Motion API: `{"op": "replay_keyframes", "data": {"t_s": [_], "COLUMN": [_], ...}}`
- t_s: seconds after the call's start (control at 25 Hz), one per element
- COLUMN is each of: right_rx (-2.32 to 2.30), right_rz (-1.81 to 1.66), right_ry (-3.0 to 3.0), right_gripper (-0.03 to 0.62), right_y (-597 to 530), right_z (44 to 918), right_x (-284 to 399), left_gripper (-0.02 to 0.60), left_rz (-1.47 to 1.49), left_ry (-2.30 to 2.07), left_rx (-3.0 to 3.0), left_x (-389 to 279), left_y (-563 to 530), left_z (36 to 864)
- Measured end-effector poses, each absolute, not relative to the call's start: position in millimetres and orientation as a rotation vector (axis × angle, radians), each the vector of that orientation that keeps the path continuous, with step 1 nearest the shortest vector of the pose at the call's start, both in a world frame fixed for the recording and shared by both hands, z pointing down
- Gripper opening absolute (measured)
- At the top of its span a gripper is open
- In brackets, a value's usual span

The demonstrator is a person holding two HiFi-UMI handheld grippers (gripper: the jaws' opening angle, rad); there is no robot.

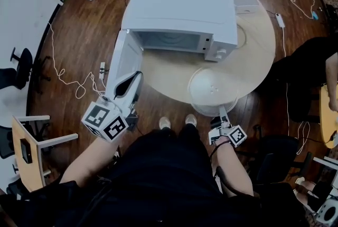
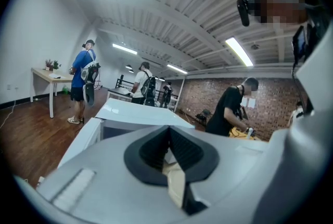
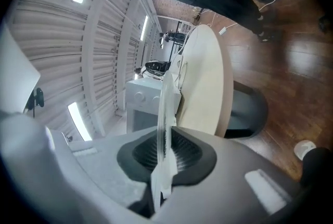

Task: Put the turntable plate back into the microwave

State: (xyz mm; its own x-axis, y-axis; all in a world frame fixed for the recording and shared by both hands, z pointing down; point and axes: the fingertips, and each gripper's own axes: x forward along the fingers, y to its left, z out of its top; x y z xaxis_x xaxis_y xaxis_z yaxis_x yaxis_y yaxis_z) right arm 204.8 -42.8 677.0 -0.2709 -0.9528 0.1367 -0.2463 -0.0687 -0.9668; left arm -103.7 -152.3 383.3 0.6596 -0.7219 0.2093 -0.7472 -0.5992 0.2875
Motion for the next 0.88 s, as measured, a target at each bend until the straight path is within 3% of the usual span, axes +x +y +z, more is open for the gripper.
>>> {"op": "replay_keyframes", "data": {"t_s": [0.88], "right_rx": [-1.058], "right_rz": [-1.398], "right_ry": [1.573], "right_gripper": [0.025], "right_y": [-180.9], "right_z": [625.9], "right_x": [50.2], "left_gripper": [0.003], "left_rz": [0.019], "left_ry": [-1.204], "left_rx": [2.639], "left_x": [-183.4], "left_y": [-147.6], "left_z": [333.1]}}
